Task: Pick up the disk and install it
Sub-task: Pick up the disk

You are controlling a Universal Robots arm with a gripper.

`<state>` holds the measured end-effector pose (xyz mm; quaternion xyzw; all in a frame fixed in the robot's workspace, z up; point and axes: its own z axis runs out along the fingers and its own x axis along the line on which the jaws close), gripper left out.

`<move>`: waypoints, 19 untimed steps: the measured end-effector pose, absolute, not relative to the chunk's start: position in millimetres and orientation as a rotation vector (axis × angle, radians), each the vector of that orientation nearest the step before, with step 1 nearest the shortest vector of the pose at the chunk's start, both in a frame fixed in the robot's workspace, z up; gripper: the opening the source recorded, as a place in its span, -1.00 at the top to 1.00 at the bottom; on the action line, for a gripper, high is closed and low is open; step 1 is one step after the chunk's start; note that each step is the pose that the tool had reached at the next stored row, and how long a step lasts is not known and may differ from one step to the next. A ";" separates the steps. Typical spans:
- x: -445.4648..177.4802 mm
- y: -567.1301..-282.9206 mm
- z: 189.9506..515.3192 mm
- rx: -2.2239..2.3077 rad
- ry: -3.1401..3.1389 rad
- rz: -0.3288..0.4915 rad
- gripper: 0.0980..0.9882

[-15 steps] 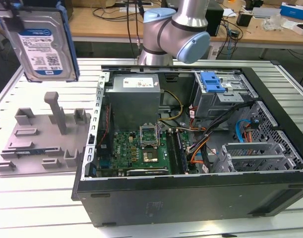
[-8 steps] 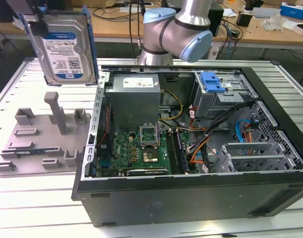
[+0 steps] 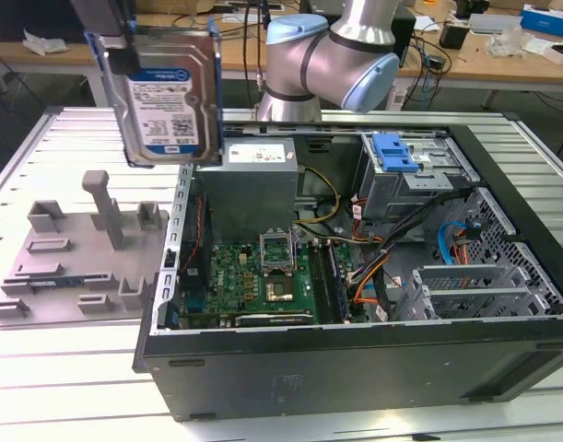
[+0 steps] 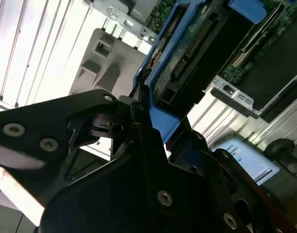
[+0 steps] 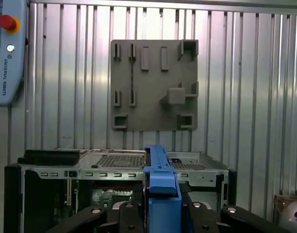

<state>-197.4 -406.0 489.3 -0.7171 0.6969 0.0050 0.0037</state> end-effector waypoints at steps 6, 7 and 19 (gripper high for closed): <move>-160.2 -423.5 489.2 -2.248 2.184 0.016 0.39; -149.7 -428.7 489.2 -2.248 2.184 0.016 0.39; -67.5 -468.0 489.2 -2.247 2.184 0.016 0.39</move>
